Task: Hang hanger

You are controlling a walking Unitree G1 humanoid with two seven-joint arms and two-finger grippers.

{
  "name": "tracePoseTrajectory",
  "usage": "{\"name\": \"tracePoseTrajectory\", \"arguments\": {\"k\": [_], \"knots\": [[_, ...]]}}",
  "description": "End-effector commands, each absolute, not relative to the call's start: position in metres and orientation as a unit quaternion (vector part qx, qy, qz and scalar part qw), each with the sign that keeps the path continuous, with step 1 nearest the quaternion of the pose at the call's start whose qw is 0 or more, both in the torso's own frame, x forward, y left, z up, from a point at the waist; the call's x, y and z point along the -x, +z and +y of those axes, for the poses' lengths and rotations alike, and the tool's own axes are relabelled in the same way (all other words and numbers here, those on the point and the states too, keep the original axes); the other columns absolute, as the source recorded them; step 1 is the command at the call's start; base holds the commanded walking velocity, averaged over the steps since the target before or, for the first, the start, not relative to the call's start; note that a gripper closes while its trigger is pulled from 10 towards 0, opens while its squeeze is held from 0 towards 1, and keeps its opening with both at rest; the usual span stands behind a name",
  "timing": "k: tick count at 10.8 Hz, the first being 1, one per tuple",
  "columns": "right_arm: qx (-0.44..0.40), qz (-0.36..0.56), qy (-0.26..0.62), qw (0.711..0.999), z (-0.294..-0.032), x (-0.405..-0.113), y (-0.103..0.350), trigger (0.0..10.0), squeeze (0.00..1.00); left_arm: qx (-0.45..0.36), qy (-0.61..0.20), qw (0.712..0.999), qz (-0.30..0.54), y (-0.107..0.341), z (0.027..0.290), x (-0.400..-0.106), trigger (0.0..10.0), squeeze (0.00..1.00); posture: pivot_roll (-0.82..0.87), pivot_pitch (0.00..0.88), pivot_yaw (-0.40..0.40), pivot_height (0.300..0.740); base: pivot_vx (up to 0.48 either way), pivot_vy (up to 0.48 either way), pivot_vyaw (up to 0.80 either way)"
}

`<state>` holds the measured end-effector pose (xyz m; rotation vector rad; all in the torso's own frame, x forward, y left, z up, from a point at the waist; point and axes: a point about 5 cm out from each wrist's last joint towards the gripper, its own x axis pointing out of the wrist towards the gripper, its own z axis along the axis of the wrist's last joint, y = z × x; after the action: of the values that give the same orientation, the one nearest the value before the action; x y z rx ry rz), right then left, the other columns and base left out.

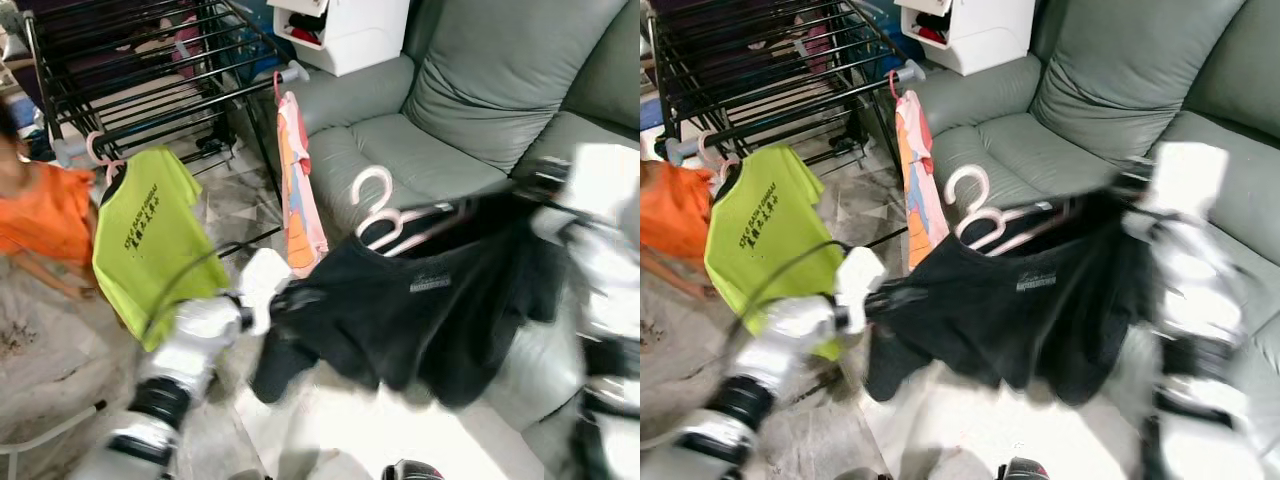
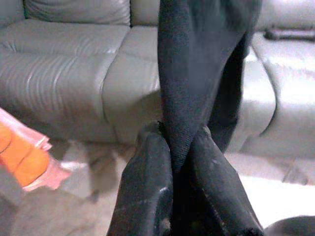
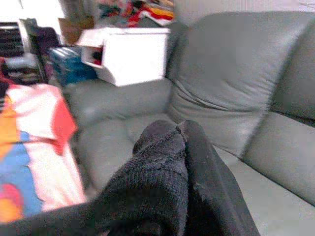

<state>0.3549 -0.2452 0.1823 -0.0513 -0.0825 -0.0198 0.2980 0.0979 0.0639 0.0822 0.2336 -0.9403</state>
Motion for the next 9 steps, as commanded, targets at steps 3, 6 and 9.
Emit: {"name": "tracePoseTrajectory", "arguments": {"k": [3,6,9], "knots": [[0.008,-0.071,0.081,0.994,-0.174,-0.375,0.195,0.0,0.0,-0.045,-0.436,0.895,0.087,0.07,0.074,-0.298,0.0,0.0,-0.1,0.0,0.054,0.74,0.0,0.0,0.0],[0.052,-0.057,0.155,0.985,-0.152,-0.367,0.187,0.0,0.0,-0.066,-0.309,0.943,0.107,0.069,0.084,-0.317,0.0,0.0,-0.1,0.0,0.053,0.74,0.0,0.0,0.0],[0.068,0.005,0.293,0.954,-0.128,-0.336,0.153,0.0,0.0,-0.008,-0.158,0.982,0.1,0.082,0.113,-0.34,0.0,0.0,-0.1,0.0,0.055,0.74,0.0,0.0,0.0]]}}
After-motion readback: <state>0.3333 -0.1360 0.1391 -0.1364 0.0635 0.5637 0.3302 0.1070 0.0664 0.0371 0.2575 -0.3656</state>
